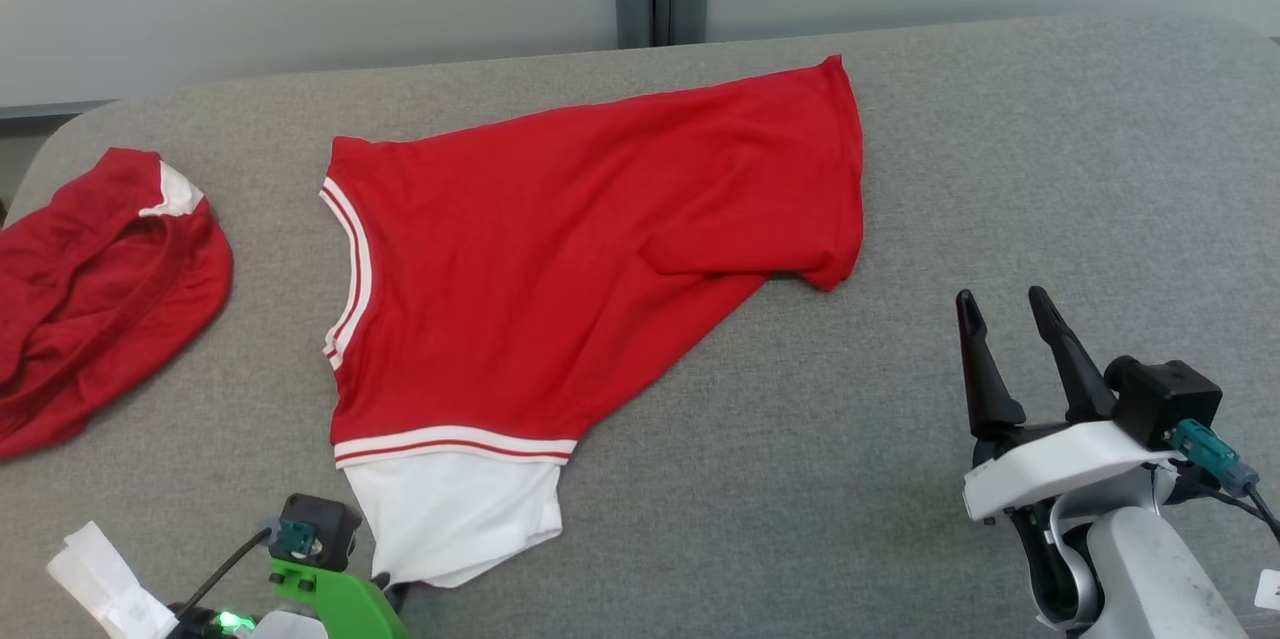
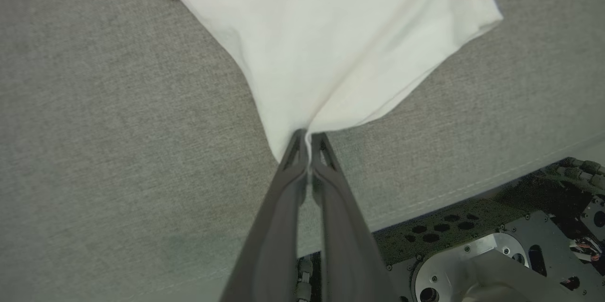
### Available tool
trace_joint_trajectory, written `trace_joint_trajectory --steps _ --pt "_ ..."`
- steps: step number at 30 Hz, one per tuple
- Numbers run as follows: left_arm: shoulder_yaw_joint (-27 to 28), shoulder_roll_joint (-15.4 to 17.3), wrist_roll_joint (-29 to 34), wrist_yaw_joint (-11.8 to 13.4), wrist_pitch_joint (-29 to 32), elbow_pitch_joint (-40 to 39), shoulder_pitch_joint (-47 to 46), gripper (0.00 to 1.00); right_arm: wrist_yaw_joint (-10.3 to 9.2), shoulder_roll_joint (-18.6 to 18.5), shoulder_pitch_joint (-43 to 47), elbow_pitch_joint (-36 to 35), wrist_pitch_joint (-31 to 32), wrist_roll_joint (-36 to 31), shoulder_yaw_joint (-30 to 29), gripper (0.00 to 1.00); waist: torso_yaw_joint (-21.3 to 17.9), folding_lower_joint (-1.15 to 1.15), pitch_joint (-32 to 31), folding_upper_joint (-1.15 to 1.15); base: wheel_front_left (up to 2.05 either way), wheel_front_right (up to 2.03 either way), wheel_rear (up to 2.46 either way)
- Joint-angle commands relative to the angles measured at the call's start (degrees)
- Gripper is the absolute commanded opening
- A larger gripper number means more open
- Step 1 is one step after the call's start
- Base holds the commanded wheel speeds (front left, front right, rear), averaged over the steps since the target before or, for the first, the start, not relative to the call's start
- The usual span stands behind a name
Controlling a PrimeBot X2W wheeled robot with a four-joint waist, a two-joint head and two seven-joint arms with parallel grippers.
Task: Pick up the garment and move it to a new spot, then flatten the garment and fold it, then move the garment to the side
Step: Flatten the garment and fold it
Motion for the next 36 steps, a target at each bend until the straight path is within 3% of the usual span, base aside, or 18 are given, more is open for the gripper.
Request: trace_joint_trajectory --steps 1,5,12,16,22,26,36 --pt "0.7 -1.1 0.2 -0.7 -2.2 0.2 0.7 1.0 -0.07 -0.4 0.7 0.3 -0.2 0.4 0.1 1.0 0.0 0.0 -0.2 0.0 0.0 0.0 0.0" --pt "3.9 -1.8 -0.6 -1.1 -9.3 -0.8 1.6 1.0 -0.07 -0.6 1.3 0.6 -0.2 0.4 0.2 1.0 0.2 0.0 -0.8 0.0 0.0 0.0 0.0" --pt "8.3 -1.2 3.0 4.1 -19.0 -4.6 2.2 1.0 -0.06 -0.5 2.0 0.8 -0.2 0.5 0.1 1.0 1.3 0.0 -1.2 0.0 0.0 0.0 0.0" --pt "10.5 -4.9 6.6 6.8 -28.5 -3.6 0.6 1.0 -0.06 -1.0 1.4 2.0 -0.2 0.7 1.2 1.0 2.6 0.0 -0.8 0.0 0.0 0.0 0.0" --pt "12.9 -12.5 8.9 5.0 -34.3 -0.3 -0.7 1.0 -0.07 -3.4 -2.9 9.8 0.1 1.4 4.6 1.0 5.7 0.0 0.4 0.0 0.0 0.0 0.0" --pt "14.2 -17.2 11.1 1.9 -34.7 2.3 -1.1 1.0 -0.06 -5.6 -9.4 17.6 2.8 3.0 7.2 1.0 8.5 0.0 1.5 0.0 0.0 0.0 0.0" --pt "19.3 -24.1 16.6 -4.2 -34.7 7.1 -0.7 1.0 -0.05 -9.4 -22.6 34.4 10.6 11.5 10.9 1.0 15.8 0.0 4.7 0.0 0.0 0.0 0.0"
